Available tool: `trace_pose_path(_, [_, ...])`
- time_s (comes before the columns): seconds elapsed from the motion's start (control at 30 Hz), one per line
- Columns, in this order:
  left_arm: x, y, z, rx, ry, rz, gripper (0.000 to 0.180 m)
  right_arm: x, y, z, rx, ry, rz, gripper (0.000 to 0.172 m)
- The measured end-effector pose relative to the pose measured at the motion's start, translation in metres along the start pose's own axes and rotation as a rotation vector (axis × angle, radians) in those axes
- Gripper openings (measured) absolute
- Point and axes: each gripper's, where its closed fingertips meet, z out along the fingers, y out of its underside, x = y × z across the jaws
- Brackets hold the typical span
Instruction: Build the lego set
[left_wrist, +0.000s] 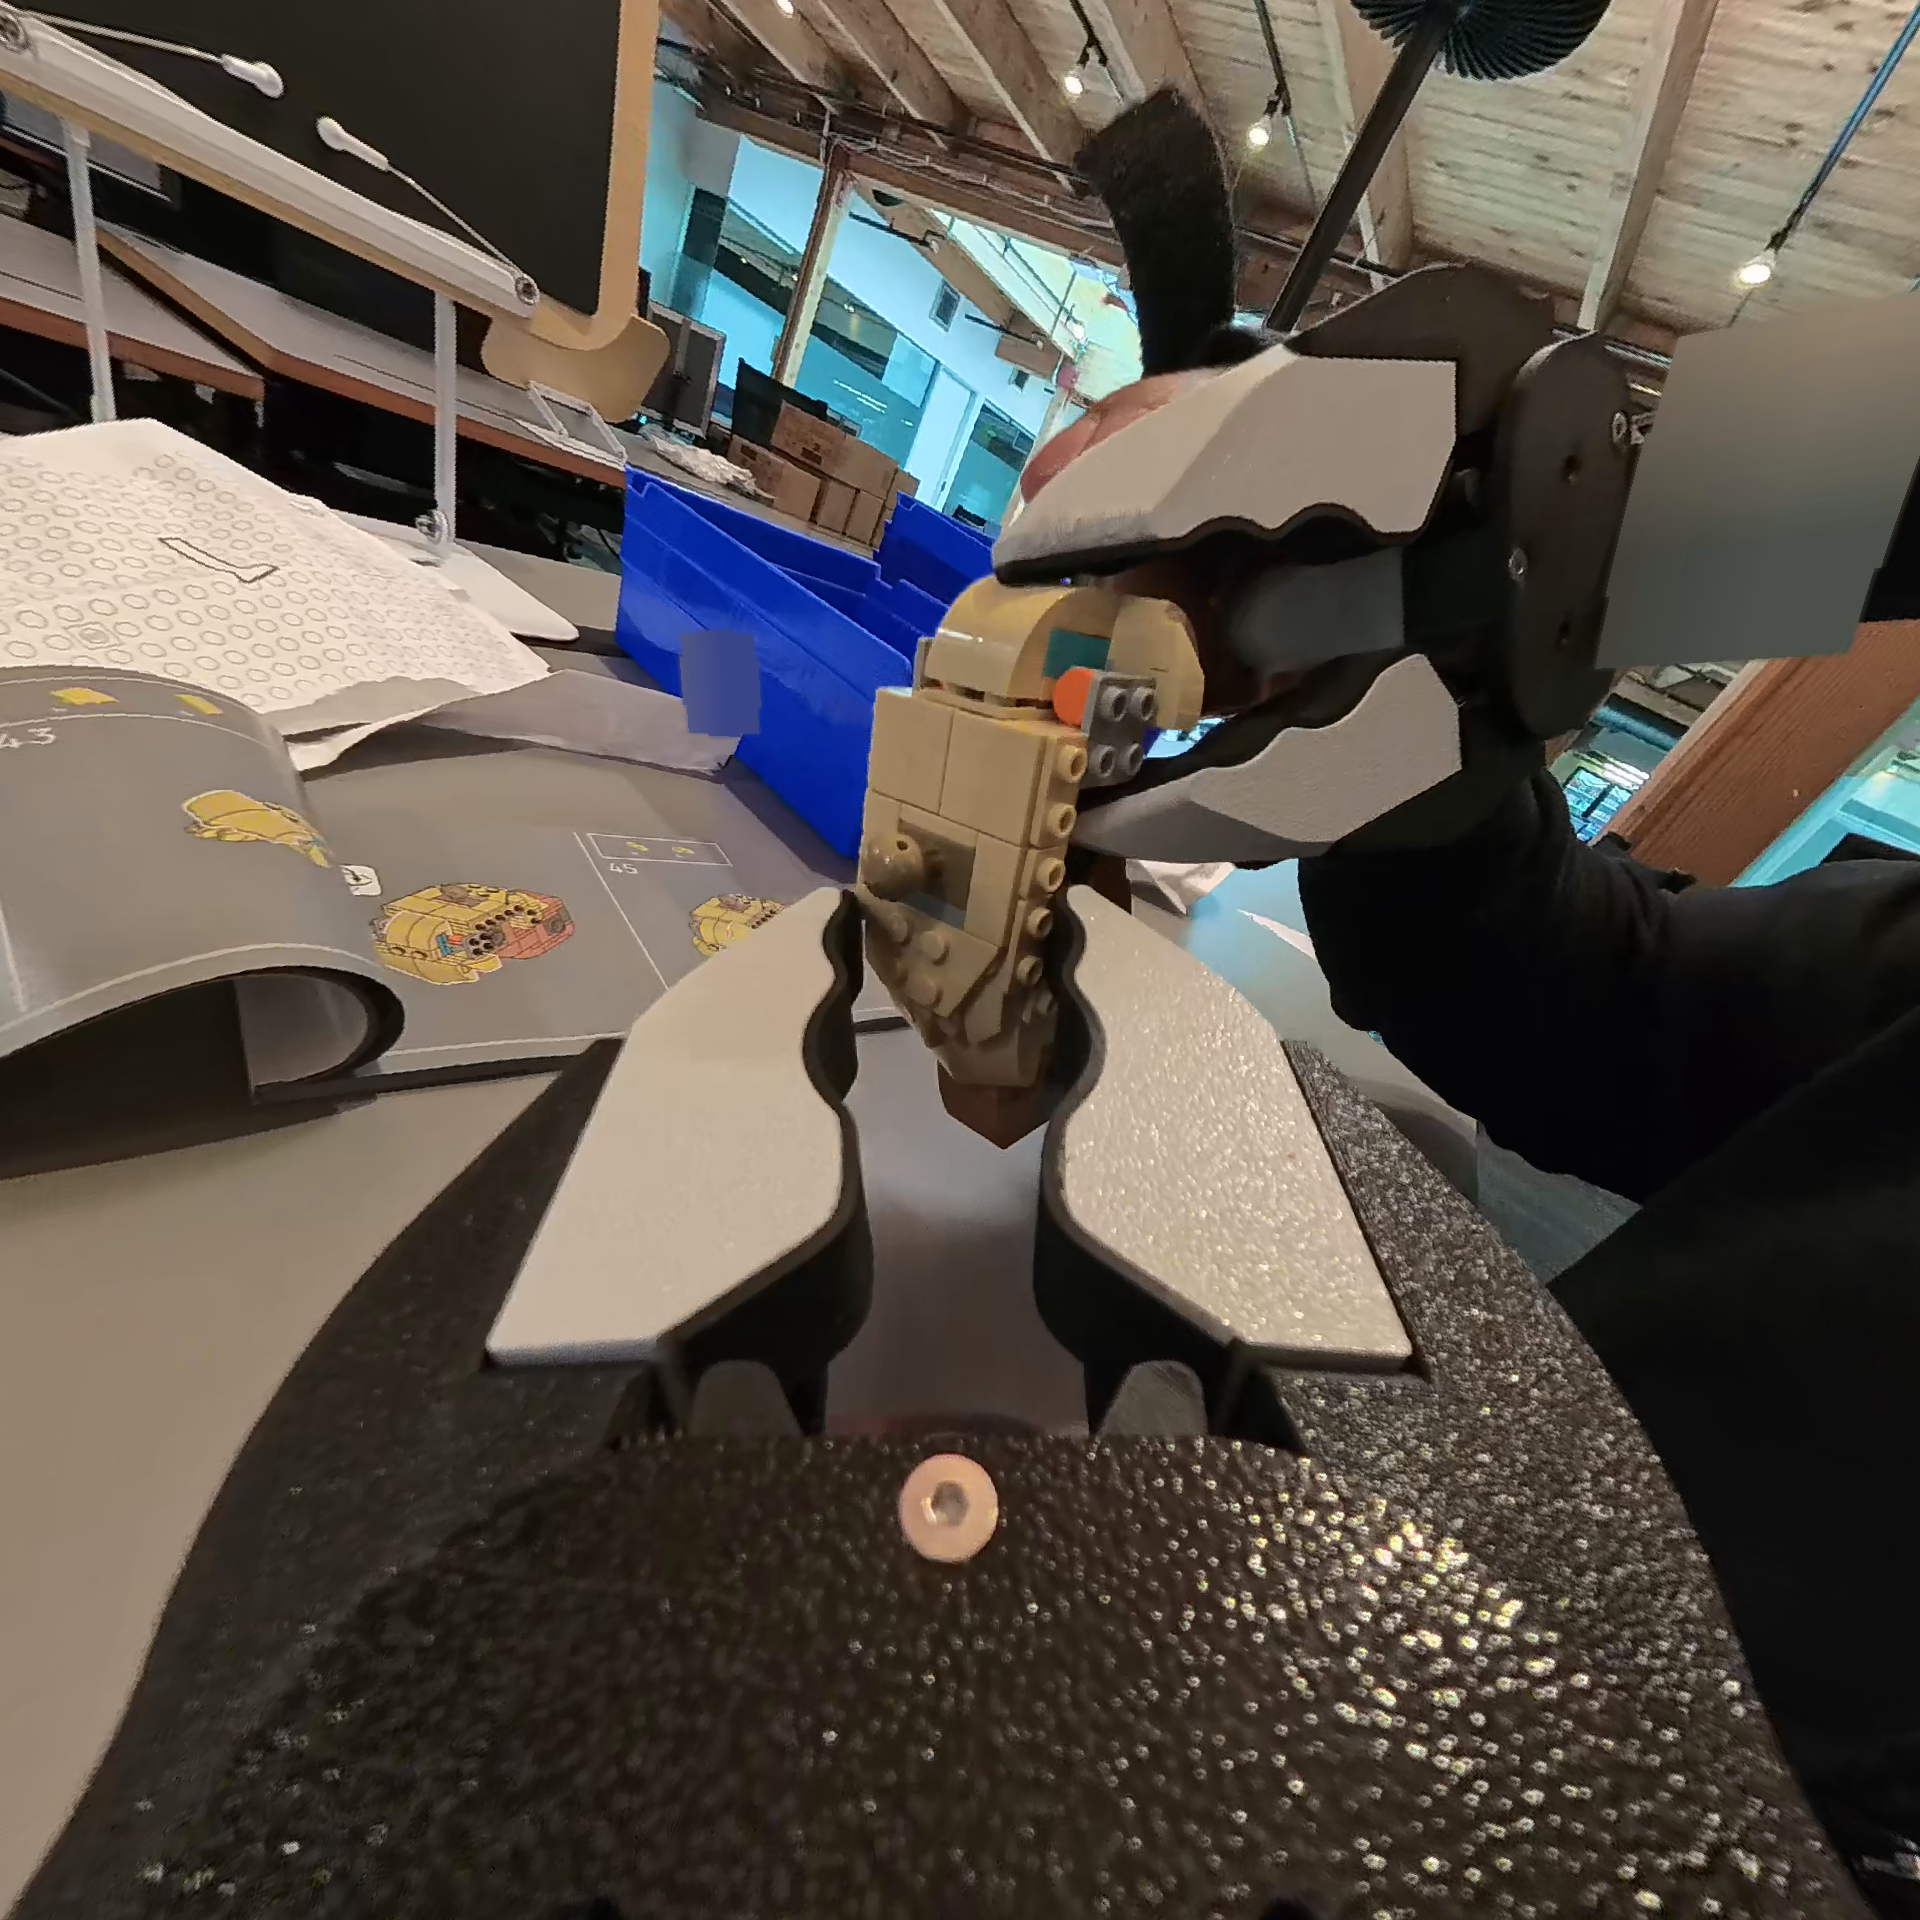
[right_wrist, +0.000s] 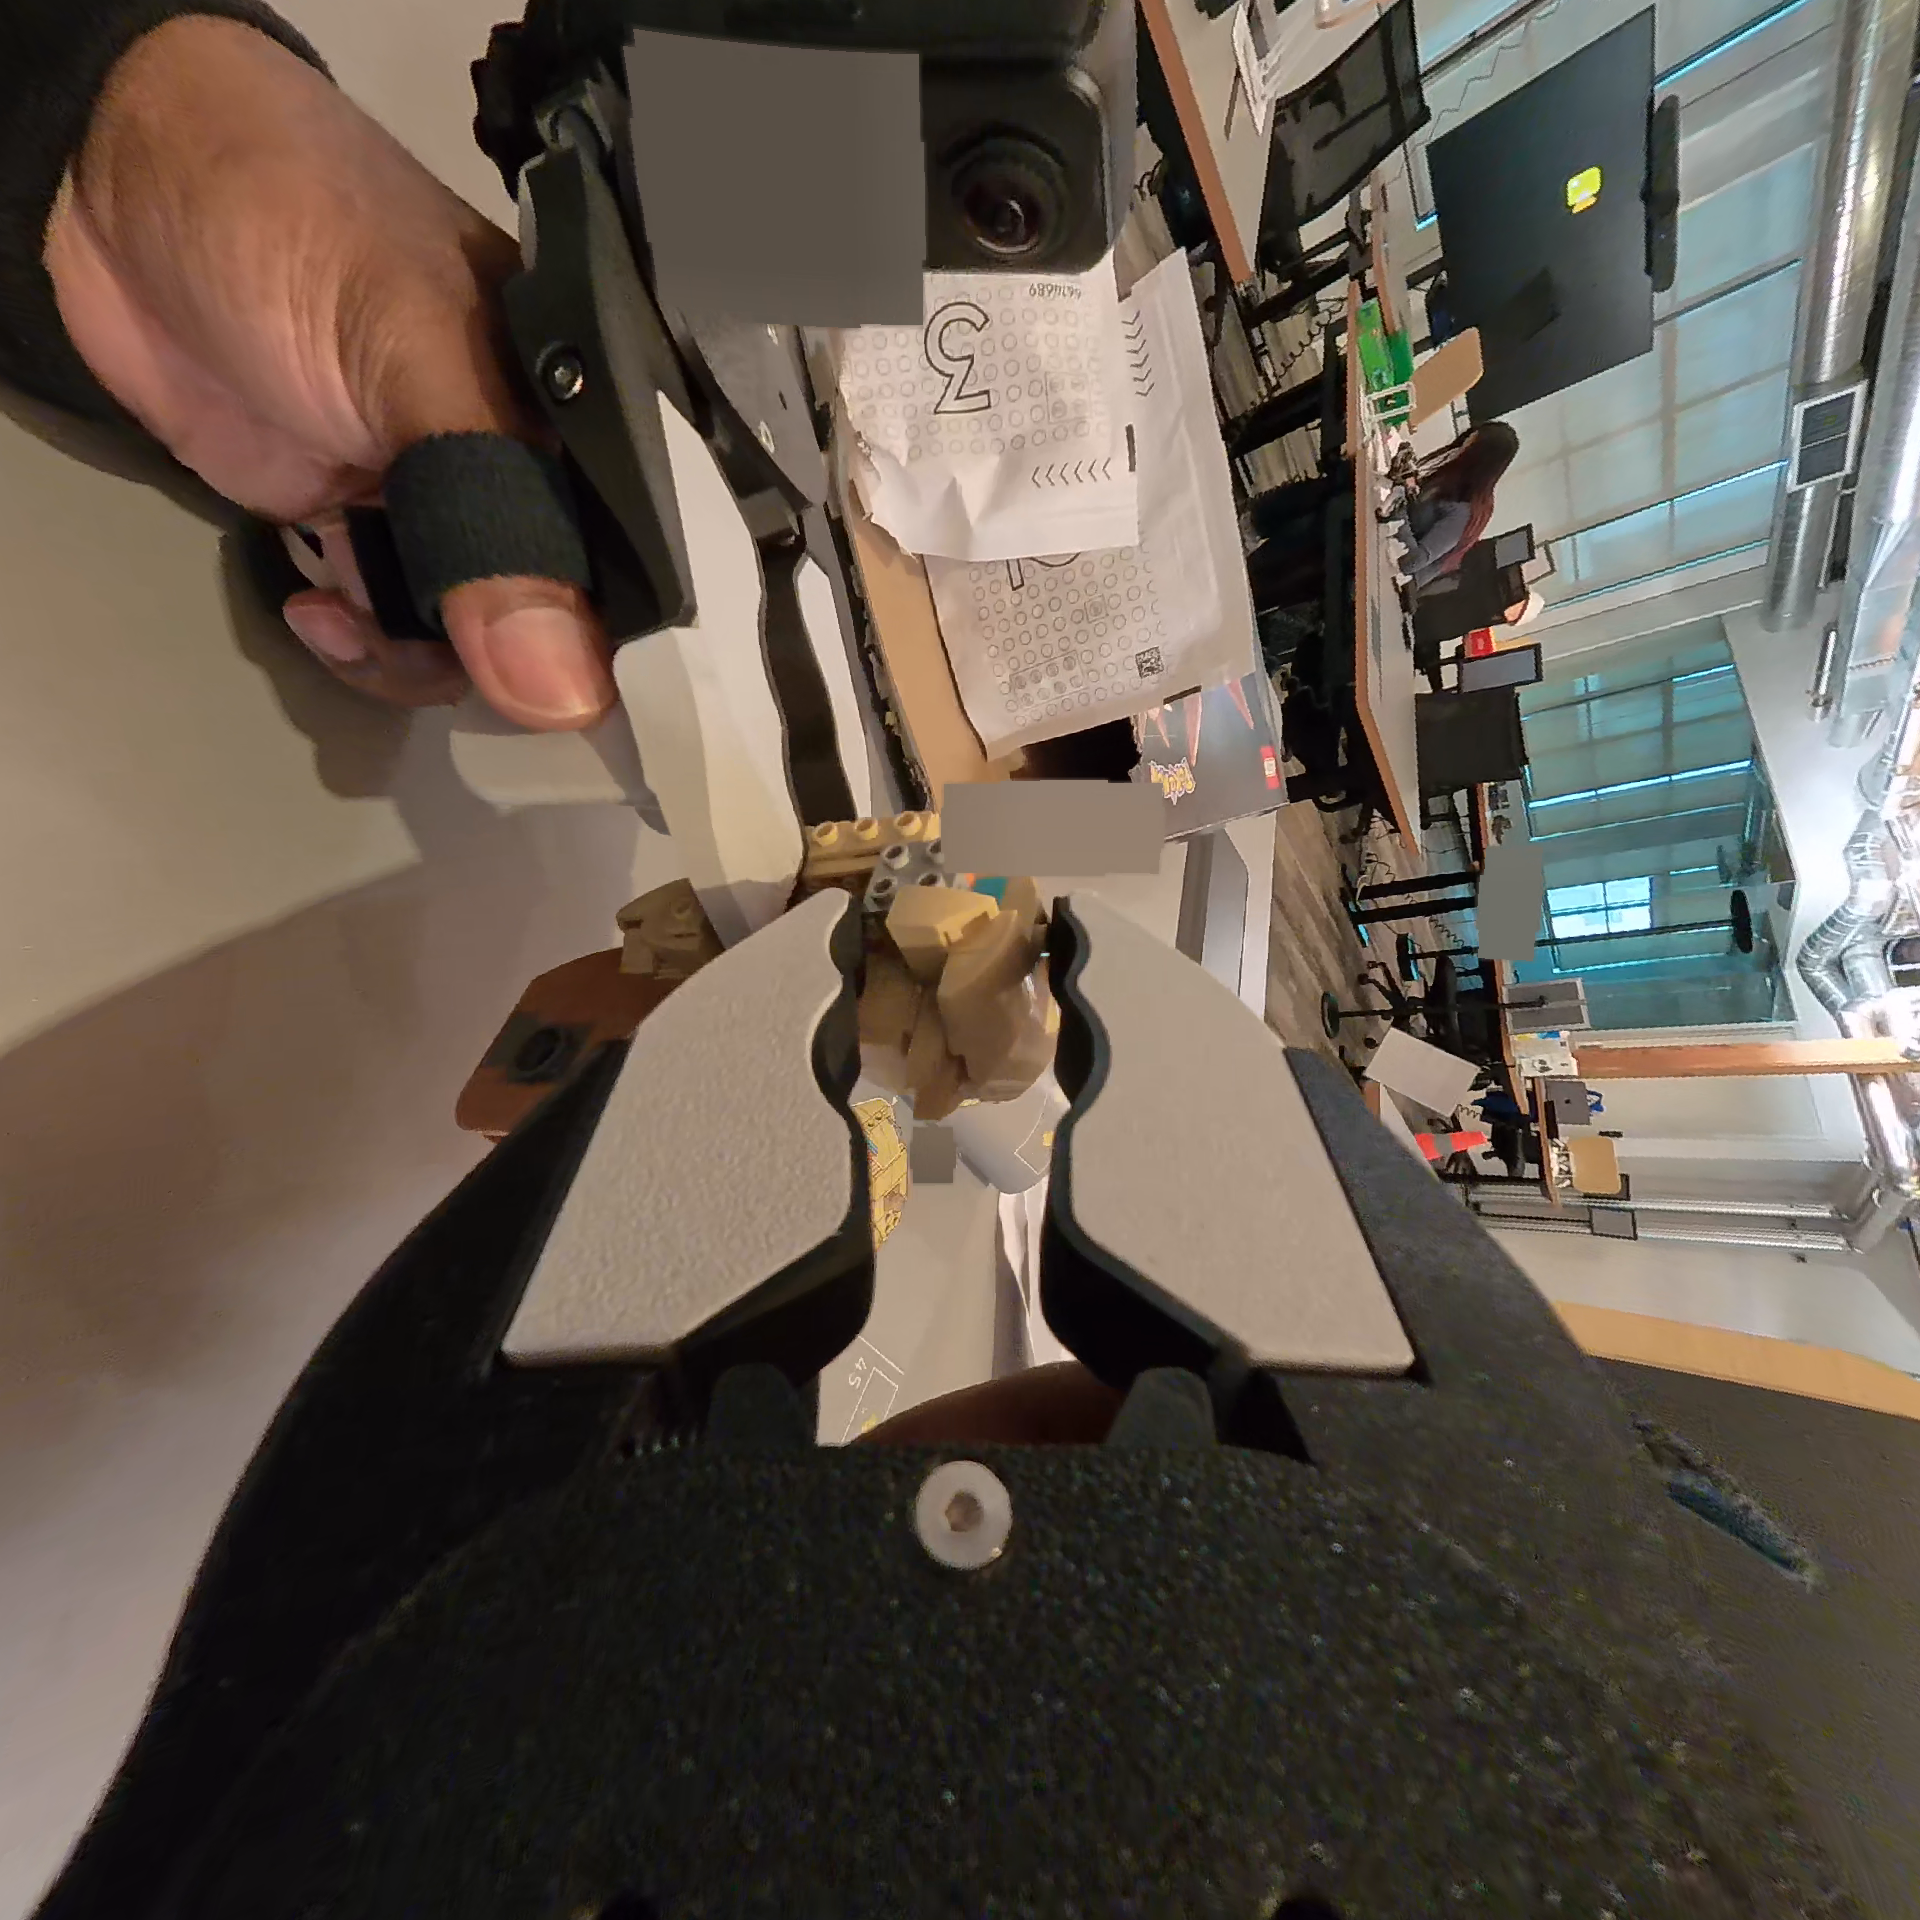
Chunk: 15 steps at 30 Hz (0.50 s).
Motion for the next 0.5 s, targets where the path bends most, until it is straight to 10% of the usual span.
trace_pose_path(0.5, [0.0015,0.0032,0.0021,-0.024,-0.026,0.043,0.032,-0.0056,0.0029,-0.0008,-0.021,-0.039,-0.001,0.033])
